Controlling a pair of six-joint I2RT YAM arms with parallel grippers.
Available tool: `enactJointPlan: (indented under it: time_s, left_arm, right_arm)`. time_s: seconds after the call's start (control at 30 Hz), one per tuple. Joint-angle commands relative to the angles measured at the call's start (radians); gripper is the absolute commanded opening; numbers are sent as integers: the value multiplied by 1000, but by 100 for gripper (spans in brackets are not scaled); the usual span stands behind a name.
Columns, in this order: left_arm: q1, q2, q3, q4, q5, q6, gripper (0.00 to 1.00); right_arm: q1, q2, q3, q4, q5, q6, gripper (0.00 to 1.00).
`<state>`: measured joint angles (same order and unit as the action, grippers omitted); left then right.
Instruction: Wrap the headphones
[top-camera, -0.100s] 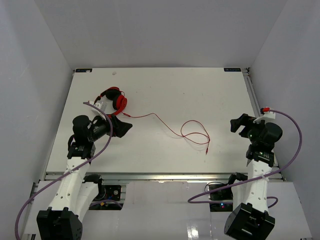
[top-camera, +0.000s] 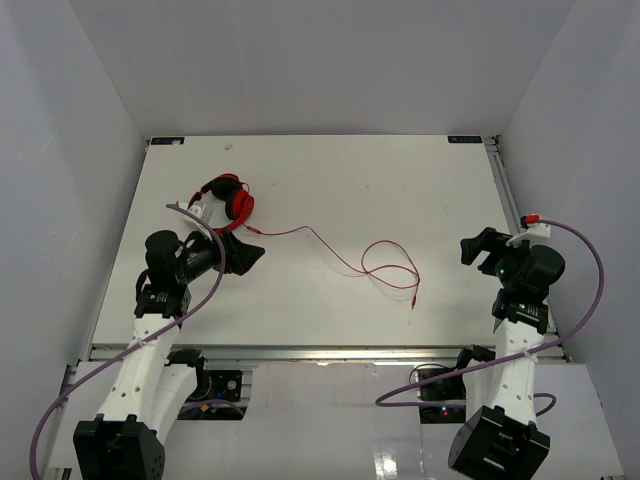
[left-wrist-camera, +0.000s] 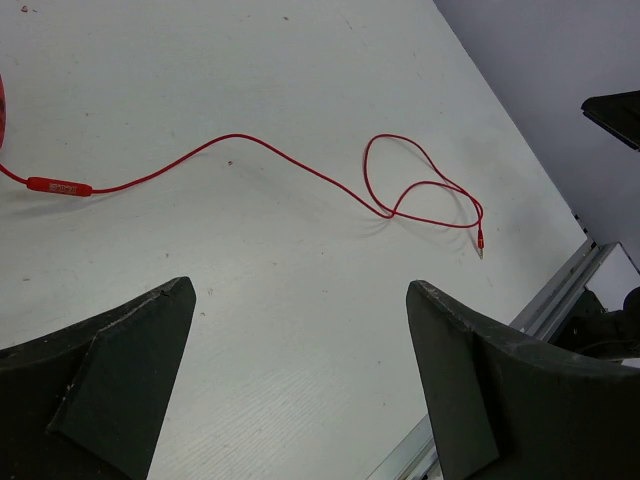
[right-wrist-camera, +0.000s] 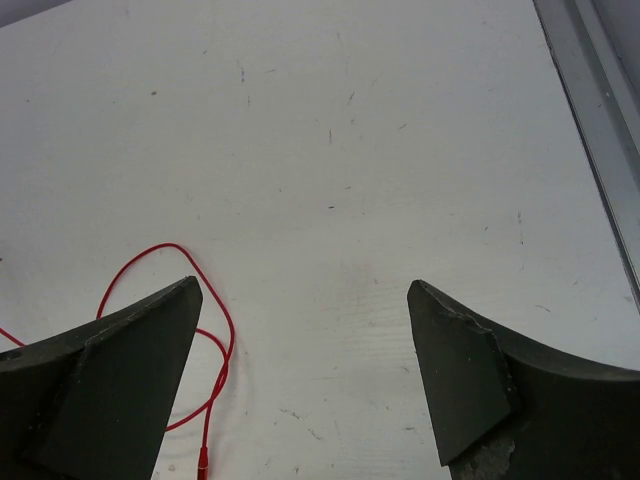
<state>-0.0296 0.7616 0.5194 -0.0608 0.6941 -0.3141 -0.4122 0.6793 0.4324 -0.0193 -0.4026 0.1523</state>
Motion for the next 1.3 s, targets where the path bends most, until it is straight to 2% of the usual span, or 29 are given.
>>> enactJointPlan:
  time_s: [0.0,0.3,0.37,0.47,0.5,0.57,0.67,0.77,0.97,1.1,1.27]
  left_arm:
    - [-3,-16,36,-10,-5,13,98]
    - [-4,-17,36,-13,-8,12,98]
    - [-4,-15,37,-14,-19,5,98]
    - [-4,3,45,-41,-116,-37,98]
    - [-4,14,54,-72,-175,-51,98]
    - [-1,53,72,-139,-344,-80,98]
    - [16,119,115,-221,-443,-148,98]
    - [96,241,198,-312,-468,-197,97]
    - [231,529,370,-427,-578,-348,88]
    - [258,721,469,-439,-598,-455,86]
    - [258,886,580,-424,-584,-458,87]
  right_arm:
    - [-7,-17,38,47,-41,-24,90]
    - [-7,-41,11,42,-206,-141,90]
    - [-7,-51,-4,-18,-449,-314,90]
    - [-3,-50,0,-123,-706,-549,90]
    - [7,-42,16,-162,-735,-589,90]
    - [43,-17,52,-186,-725,-635,90]
    - [150,64,102,-250,-654,-699,91]
    - [229,113,102,-238,-586,-704,95]
    - [240,141,95,-250,-550,-734,96]
    - [247,128,106,-264,-579,-741,95]
    - [251,95,101,-268,-580,-745,93]
